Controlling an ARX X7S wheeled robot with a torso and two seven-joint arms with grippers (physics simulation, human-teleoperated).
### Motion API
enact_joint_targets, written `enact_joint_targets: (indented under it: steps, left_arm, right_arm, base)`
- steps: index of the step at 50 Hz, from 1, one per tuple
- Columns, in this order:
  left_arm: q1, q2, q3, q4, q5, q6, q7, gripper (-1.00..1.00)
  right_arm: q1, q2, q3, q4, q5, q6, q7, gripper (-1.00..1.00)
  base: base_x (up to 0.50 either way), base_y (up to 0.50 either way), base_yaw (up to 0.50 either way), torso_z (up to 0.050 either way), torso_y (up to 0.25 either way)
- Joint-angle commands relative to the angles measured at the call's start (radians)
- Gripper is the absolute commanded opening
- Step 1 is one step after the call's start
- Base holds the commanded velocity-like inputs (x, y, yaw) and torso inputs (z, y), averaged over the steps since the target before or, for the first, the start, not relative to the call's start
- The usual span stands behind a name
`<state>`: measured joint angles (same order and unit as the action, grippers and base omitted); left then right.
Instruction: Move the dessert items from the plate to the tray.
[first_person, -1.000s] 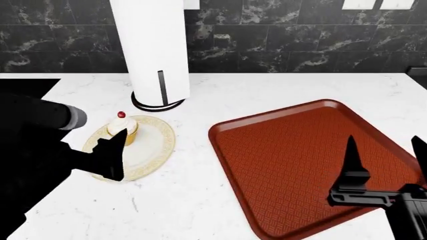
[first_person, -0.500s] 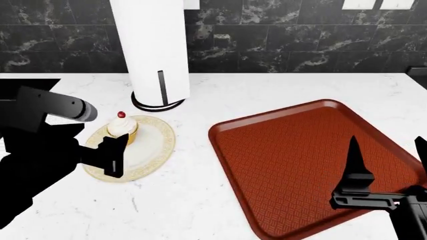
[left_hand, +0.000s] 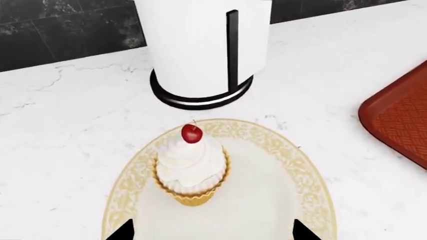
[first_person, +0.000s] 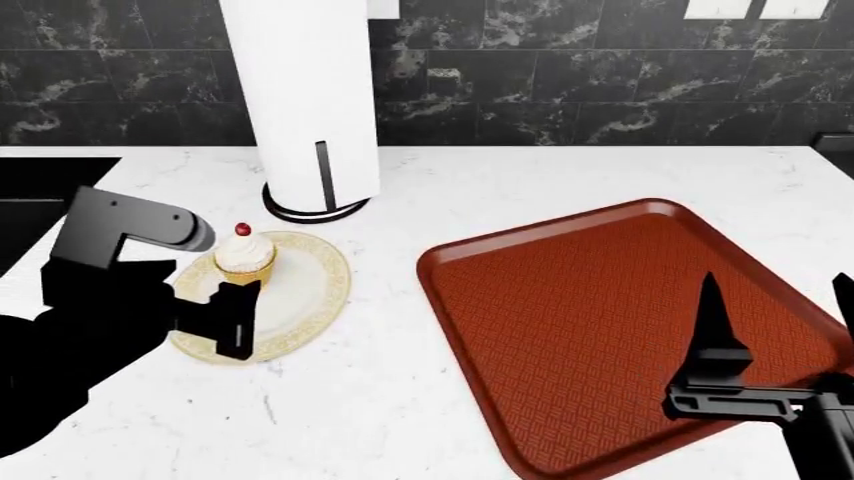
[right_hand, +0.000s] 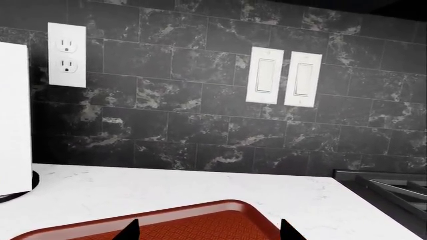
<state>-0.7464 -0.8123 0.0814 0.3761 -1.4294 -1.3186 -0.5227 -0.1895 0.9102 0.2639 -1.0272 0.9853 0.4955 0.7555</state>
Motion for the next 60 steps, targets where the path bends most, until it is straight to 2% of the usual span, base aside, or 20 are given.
enact_joint_targets:
  steps: [1,32,60]
  left_arm:
    - [-0.016,0.01,0.054,-0.041,0.077,0.017,0.04,1.0]
    - [-0.05,0.05,0.195,-0.185,0.285,0.121,0.151,1.0]
    - [-0.081,0.087,0.264,-0.281,0.373,0.188,0.214,1.0]
  right_arm:
    - [-0.014,0.017,-0.003,0.004,0.001,-0.024,0.009,1.0]
    - [-0.037,0.028,-0.013,0.023,-0.014,-0.064,0.013,1.0]
    - [-0.076,0.039,0.009,0.027,-0.014,-0.095,0.015,1.0]
  base:
    - [0.0,0.0,0.0,0.0,0.0]
    - [0.0,0.0,0.0,0.0,0.0]
    - [0.0,0.0,0.0,0.0,0.0]
